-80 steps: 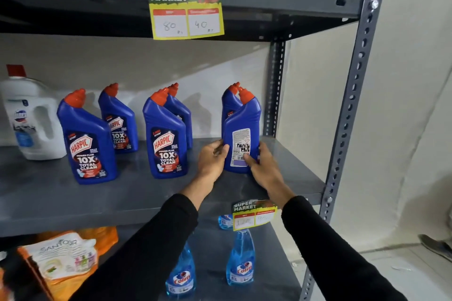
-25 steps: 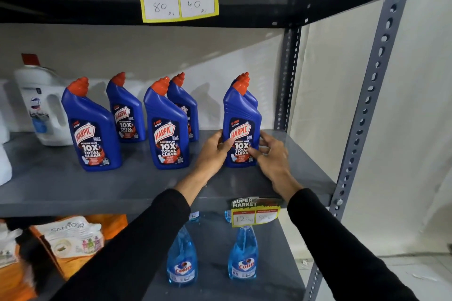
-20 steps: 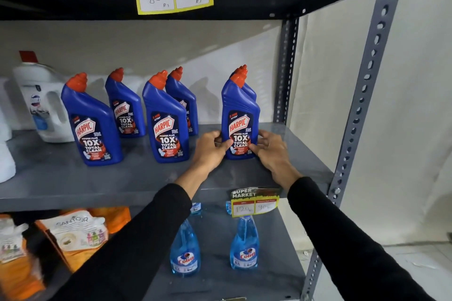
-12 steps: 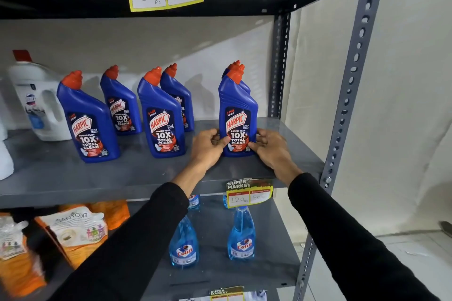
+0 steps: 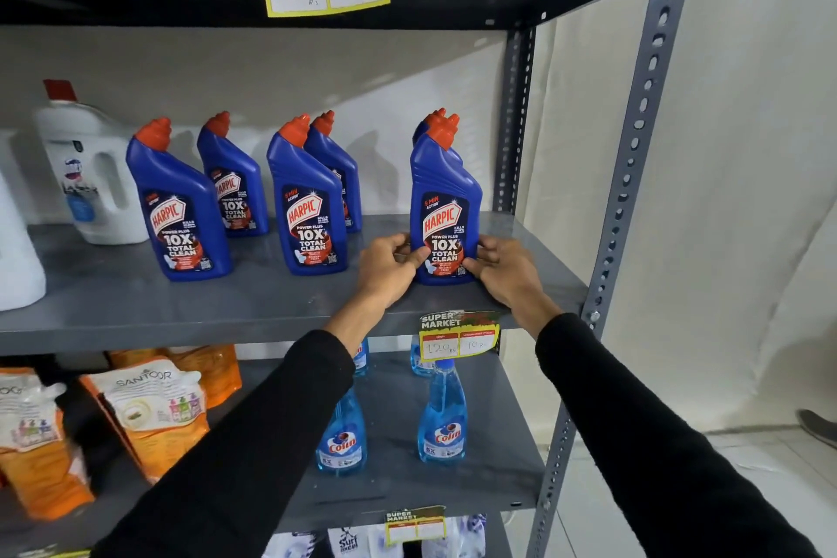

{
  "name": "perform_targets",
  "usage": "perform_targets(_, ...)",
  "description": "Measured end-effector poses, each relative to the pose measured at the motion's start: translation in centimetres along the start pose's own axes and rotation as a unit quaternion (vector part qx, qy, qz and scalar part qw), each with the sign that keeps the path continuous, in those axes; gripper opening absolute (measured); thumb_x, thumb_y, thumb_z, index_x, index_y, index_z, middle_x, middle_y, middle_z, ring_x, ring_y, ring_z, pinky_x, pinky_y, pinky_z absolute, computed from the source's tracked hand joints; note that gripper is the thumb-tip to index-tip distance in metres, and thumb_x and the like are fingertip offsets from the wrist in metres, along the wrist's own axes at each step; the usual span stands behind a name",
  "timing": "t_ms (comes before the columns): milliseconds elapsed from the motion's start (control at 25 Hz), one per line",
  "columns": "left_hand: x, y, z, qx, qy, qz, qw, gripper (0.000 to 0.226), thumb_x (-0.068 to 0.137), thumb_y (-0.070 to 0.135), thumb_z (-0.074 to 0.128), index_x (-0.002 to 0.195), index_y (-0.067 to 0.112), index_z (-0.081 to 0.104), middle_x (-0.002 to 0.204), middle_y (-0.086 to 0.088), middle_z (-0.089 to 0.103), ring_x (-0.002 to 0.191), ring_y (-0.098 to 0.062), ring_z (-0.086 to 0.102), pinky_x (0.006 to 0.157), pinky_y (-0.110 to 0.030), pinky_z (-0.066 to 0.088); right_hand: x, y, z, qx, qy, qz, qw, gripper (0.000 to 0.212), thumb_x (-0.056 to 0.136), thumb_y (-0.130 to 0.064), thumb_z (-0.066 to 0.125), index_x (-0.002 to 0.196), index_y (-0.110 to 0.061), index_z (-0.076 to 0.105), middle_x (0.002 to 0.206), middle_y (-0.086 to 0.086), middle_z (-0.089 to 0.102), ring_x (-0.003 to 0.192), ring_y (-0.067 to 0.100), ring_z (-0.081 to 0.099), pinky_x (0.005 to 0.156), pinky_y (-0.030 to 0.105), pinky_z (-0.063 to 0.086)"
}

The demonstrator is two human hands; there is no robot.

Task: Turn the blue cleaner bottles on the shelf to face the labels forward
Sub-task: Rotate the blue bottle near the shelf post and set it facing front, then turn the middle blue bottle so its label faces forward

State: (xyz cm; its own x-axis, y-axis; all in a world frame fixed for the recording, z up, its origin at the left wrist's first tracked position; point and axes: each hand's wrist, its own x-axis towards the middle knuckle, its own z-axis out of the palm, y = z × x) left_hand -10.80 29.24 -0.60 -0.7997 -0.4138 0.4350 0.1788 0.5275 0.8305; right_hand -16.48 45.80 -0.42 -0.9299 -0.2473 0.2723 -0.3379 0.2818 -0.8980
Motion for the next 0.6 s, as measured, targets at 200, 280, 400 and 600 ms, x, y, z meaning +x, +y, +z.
perform_targets(200, -0.7, 0.1, -0.9, 0.002, -0.027, 0.031, 0.999, 0.034, 0.089, 0.019, 0.068, 0.121, 0.009, 0.063, 0.104, 0.002, 0.066, 0.086, -0.001, 0.061, 0.065, -0.005, 0.05, -2.2, -1.3, -0.4, -0.01, 0.076, -0.064, 0.995, 0.061, 0.087, -0.026, 0.068, 0.142, -0.015, 0.044, 0.126, -0.002, 0.058, 0.115, 0.008, 0.054, 0.086, 0.022, 0.05)
perform_targets(280, -0.8, 0.2, -1.6, 0.004, 0.005, 0.086, 0.996, 0.033, 0.09, 0.016, 0.066, 0.121, 0.007, 0.062, 0.107, 0.001, 0.063, 0.094, -0.007, 0.062, 0.081, -0.016, 0.053, -3.3, -2.7, 0.3, -0.023, 0.164, -0.174, 0.971, 0.055, 0.086, -0.031, 0.069, 0.137, -0.024, 0.049, 0.116, -0.01, 0.055, 0.102, -0.004, 0.052, 0.081, 0.009, 0.044)
perform_targets(400, -0.9, 0.4, -3.8, -0.03, 0.021, 0.13, 0.991, 0.029, 0.091, 0.012, 0.064, 0.12, 0.008, 0.065, 0.109, 0.001, 0.065, 0.097, -0.005, 0.064, 0.085, -0.014, 0.051, -3.8, -5.3, 2.5, -0.006, 0.134, -0.282, 0.95, 0.039, 0.085, -0.023, 0.069, 0.124, -0.024, 0.061, 0.105, -0.004, 0.062, 0.089, -0.003, 0.058, 0.074, 0.003, 0.042)
perform_targets(600, -1.5, -1.8, -8.2, -0.028, 0.039, 0.132, 0.99, 0.011, 0.094, 0.006, 0.059, 0.088, 0.003, 0.068, 0.082, -0.005, 0.073, 0.078, -0.012, 0.07, 0.075, -0.02, 0.055, -2.9, -6.8, 7.7, -0.019, 0.043, -0.256, 0.966, 0.046, 0.091, -0.016, 0.064, 0.135, -0.012, 0.053, 0.108, 0.001, 0.065, 0.085, 0.004, 0.063, 0.077, 0.009, 0.049)
